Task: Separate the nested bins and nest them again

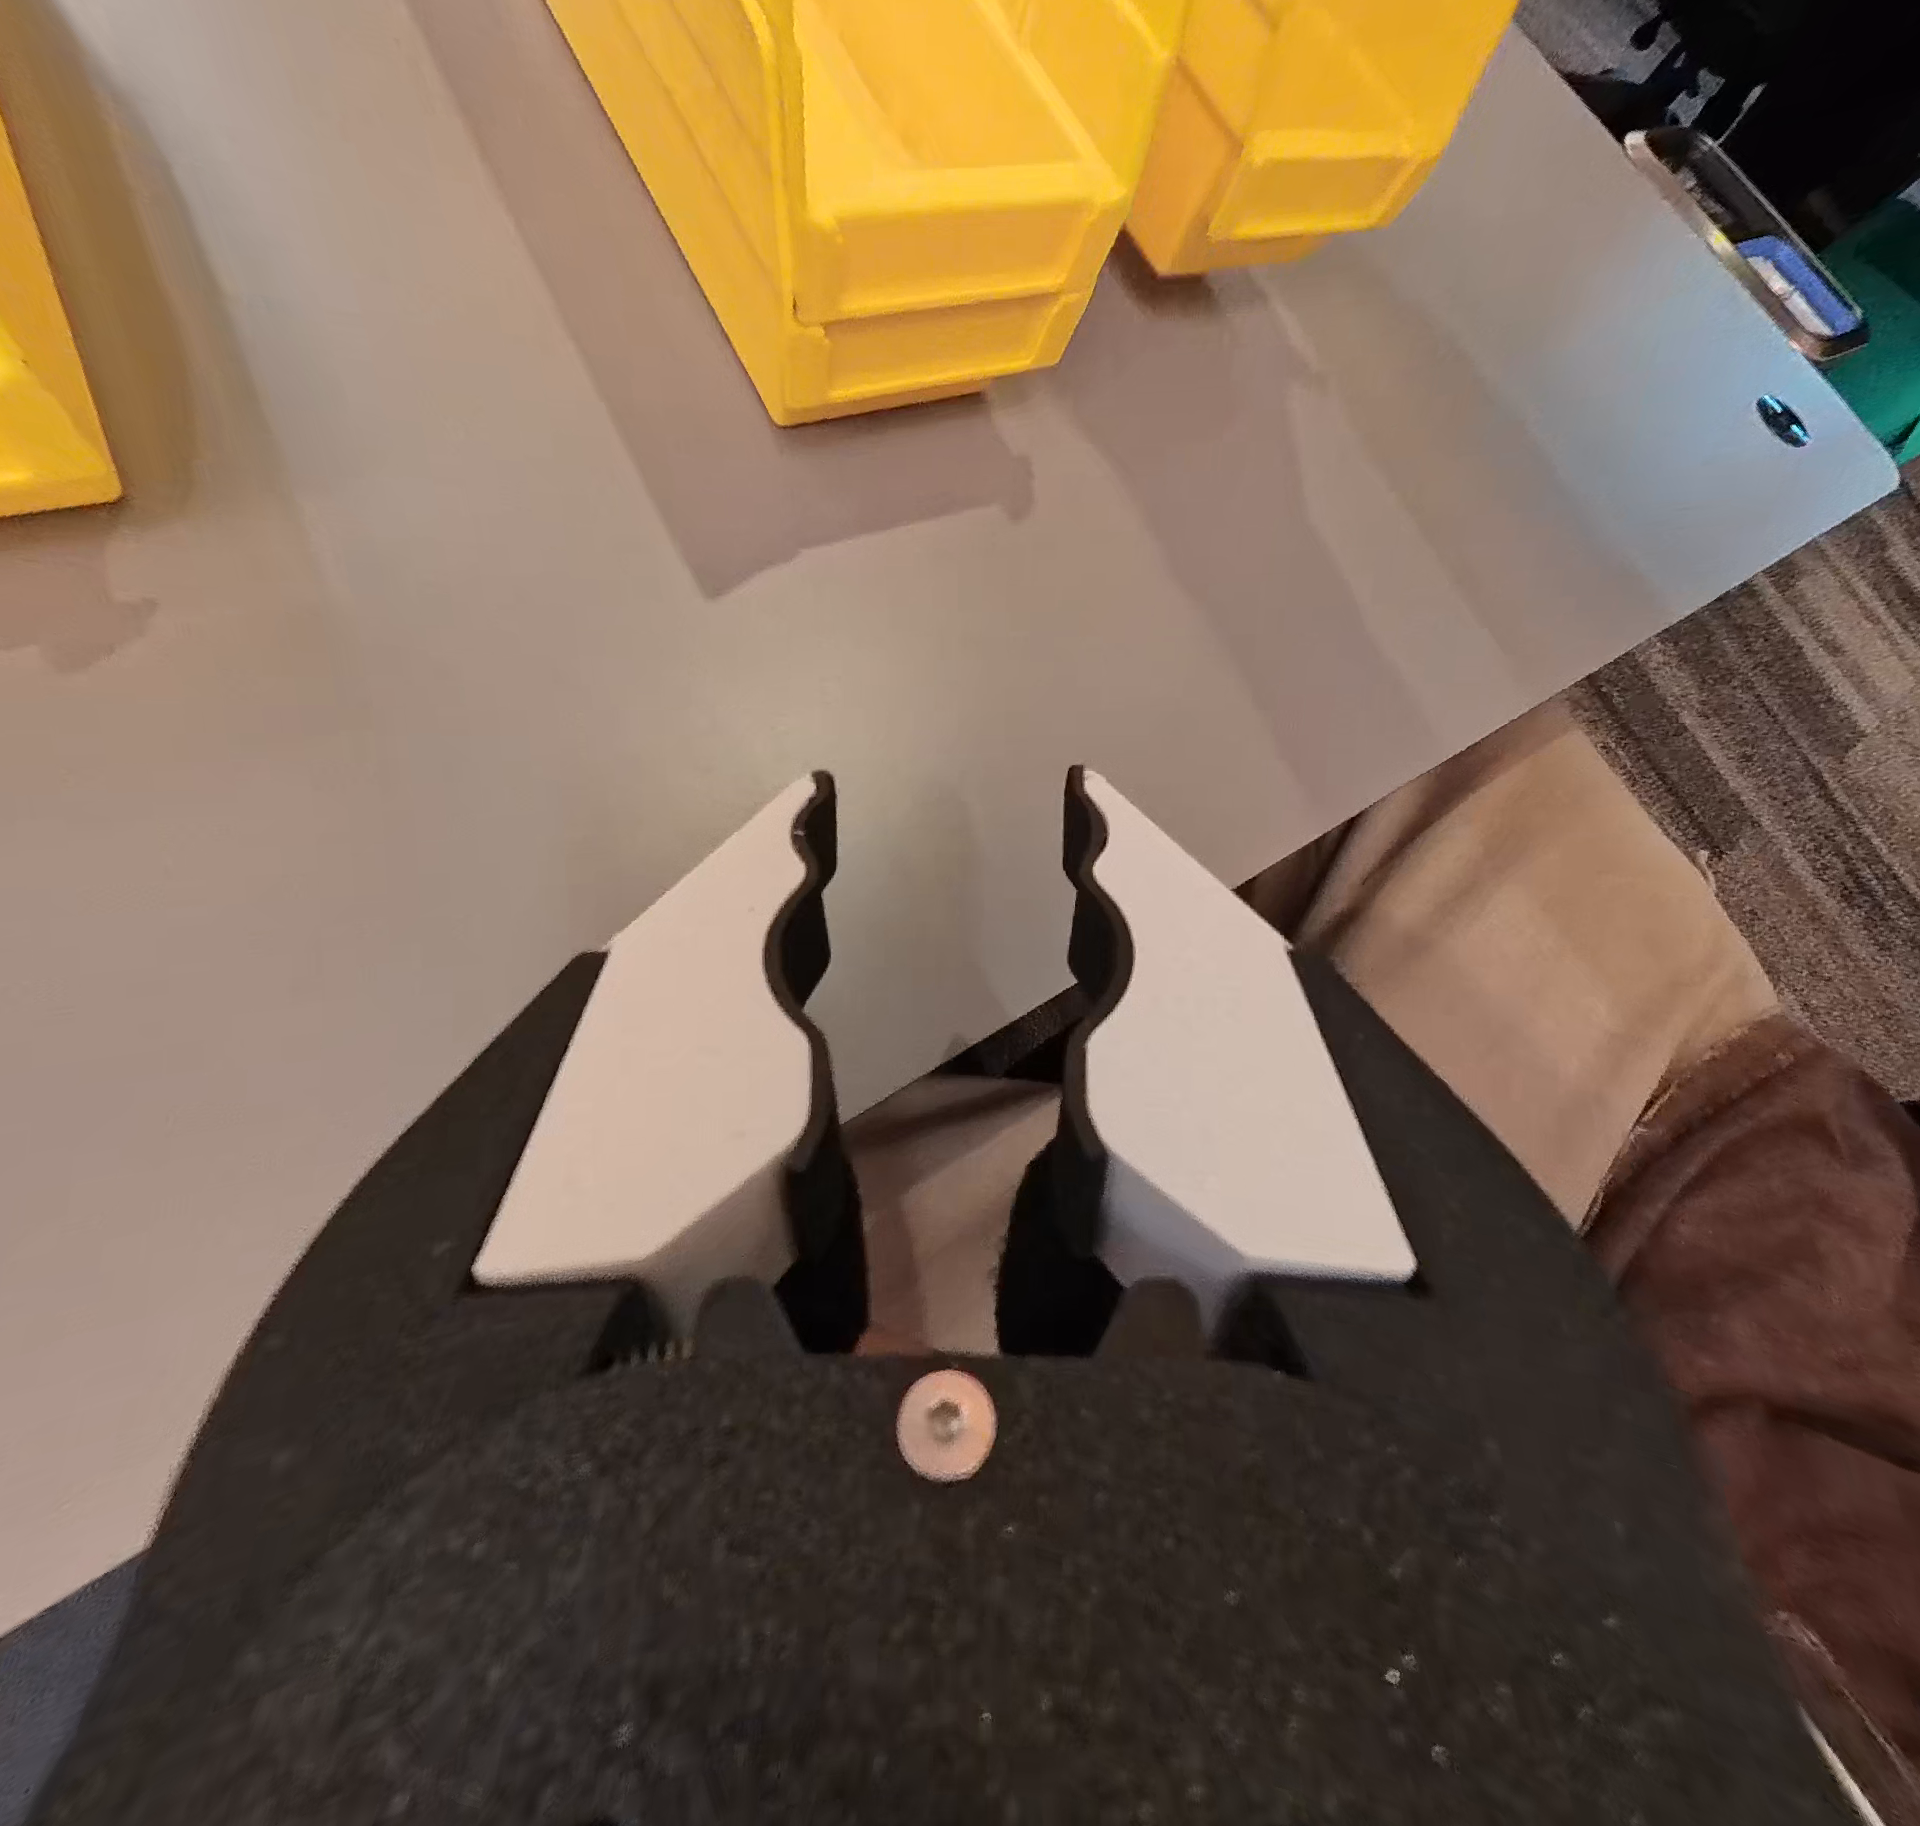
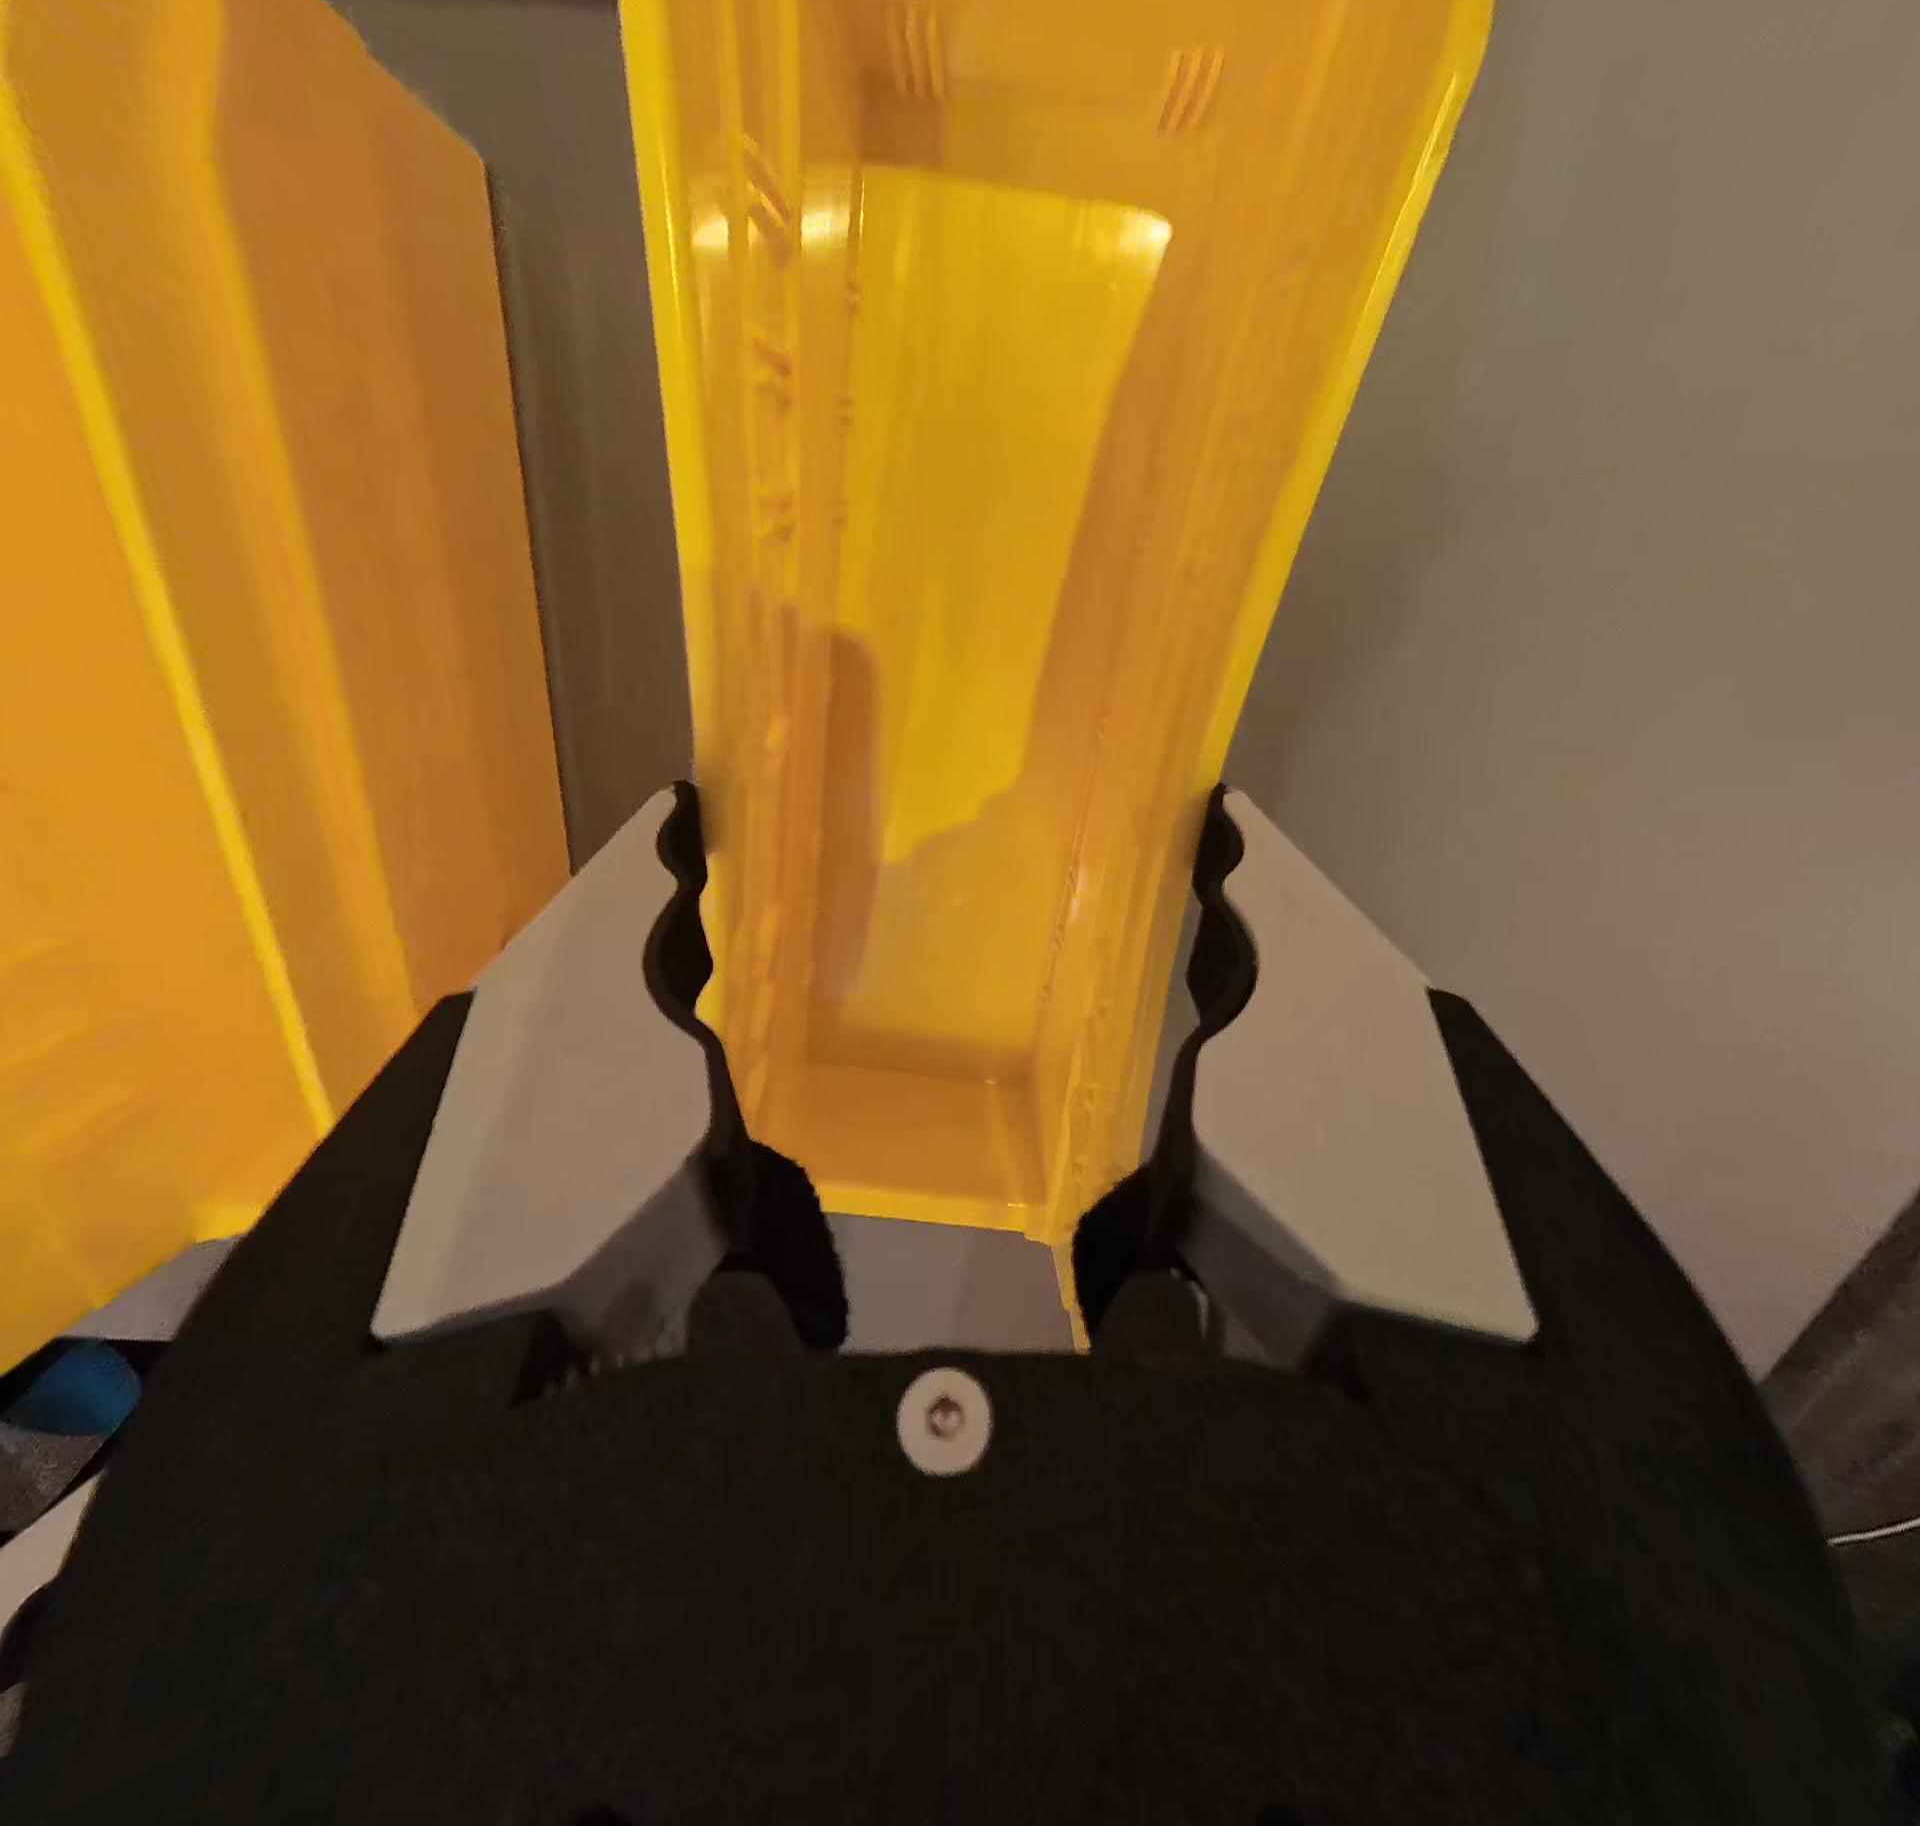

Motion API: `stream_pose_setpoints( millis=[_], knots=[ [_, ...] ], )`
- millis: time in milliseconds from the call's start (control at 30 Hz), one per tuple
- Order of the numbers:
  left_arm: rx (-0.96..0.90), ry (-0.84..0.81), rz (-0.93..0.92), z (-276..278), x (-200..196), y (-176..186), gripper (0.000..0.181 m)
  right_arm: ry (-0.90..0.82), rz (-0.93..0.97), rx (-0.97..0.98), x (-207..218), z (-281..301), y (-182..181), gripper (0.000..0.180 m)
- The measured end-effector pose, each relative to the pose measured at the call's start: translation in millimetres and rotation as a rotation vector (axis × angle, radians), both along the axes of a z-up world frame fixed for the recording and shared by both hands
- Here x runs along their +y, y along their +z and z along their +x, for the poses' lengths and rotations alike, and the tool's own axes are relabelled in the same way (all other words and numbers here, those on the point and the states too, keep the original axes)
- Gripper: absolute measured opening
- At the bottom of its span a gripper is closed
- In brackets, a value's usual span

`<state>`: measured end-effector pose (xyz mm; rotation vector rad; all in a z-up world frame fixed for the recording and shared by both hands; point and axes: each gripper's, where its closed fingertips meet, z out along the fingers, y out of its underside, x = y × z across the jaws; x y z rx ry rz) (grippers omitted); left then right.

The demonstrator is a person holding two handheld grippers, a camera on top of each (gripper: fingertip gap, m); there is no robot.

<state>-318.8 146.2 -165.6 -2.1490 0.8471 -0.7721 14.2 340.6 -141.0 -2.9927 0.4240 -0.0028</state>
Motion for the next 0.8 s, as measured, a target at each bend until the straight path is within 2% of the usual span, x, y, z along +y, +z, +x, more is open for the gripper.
stream_pose_setpoints(
  millis=[133,267,333,467,567,667,800],
  knots=[
    [-0.016,-0.003,-0.023,1,-1,0,0.042,0.005,-0.007,0.01,2,0,-17,0.104],
    [-0.013,-0.013,-0.027,3,-2,-1,0.042,0.029,-0.002,-0.011,0,2,-18,0.127],
    [-0.01,-0.021,-0.025,5,-4,-1,0.042,0.065,-0.01,-0.042,-1,-2,-6,0.141],
    [0.002,-0.023,-0.008,7,-5,0,0.042,0.095,0.086,0.019,17,-53,35,0.138],
    [0.016,-0.02,0.02,6,-5,2,0.042,0.135,0.134,0.097,32,-111,50,0.138],
    [0.029,-0.012,0.05,4,-4,5,0.042,0.16,0.108,0.097,37,-149,41,0.138],
    [0.055,0.006,0.102,-3,-2,8,0.042,0.124,0.074,0.055,41,-162,22,0.139]
  ],
)
